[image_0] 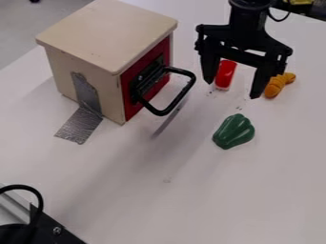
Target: Picked up the orange thing and put it on the top of the other thing
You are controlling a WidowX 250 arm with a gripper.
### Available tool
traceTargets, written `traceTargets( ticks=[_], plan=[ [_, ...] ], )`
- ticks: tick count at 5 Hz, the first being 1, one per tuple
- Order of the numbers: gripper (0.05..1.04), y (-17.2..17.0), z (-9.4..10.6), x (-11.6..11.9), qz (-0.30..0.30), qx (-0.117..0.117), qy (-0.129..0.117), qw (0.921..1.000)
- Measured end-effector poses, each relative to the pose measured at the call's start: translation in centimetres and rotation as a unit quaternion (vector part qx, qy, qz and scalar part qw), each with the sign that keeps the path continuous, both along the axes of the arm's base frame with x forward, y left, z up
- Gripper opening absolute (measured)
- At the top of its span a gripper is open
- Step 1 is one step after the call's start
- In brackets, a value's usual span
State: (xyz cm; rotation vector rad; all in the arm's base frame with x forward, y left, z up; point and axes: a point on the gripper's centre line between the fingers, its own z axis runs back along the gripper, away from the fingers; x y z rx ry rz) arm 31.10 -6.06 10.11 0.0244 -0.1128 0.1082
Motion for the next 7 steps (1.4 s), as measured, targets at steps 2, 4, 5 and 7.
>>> traceTargets(
  ticks=[2,4,5,7],
  plan=[
    [0.999,-0.2,-2.5,2.9,-0.003,0.002,0.026,0.9997],
    [0.999,-0.6,-4.9,9.2,-0.007,-0.003,0.035,0.9994],
    [0.999,-0.7,-6.2,12.0,-0.008,-0.007,0.041,0.9991],
    [0.948,-1.4,-8.9,14.0,-0.011,-0.026,0.059,0.9979]
  ],
)
